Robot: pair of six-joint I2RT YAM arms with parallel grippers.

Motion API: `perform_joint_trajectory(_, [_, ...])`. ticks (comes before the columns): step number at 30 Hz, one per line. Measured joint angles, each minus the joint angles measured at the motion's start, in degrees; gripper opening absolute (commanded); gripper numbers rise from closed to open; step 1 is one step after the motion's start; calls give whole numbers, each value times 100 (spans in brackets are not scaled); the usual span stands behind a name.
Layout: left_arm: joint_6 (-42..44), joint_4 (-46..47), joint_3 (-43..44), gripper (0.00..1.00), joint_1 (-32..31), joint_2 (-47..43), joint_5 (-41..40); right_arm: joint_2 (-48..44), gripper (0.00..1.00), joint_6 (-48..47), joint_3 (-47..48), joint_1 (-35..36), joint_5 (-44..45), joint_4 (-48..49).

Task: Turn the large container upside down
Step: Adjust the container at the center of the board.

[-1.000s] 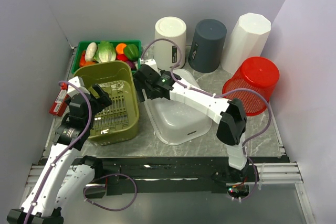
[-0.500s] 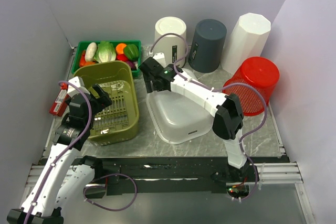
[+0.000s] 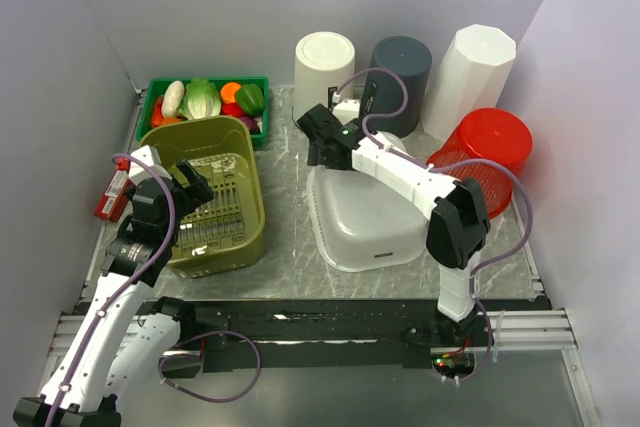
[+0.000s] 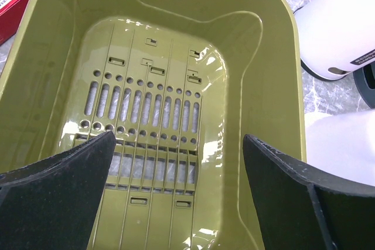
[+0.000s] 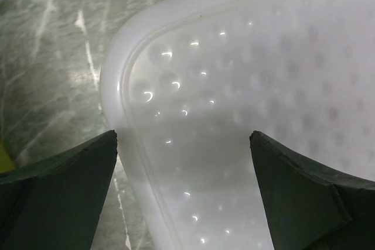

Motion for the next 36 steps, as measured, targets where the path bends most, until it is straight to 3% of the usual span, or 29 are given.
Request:
perform_joint_trajectory(14, [2, 0, 0, 96, 0, 0, 0, -396, 100, 398, -446, -367, 201, -129])
perform_joint_trajectory(22, [2, 0, 0, 96, 0, 0, 0, -490, 100, -153, -448, -420, 177, -129])
perform_joint_trajectory(31, [2, -2, 0, 96, 0, 0, 0, -1432, 100, -1274, -988, -79, -1062, 817])
perform_joint_trajectory(36, [2, 0, 0, 96, 0, 0, 0, -1456, 100, -1532, -1005, 66, -1751, 1220])
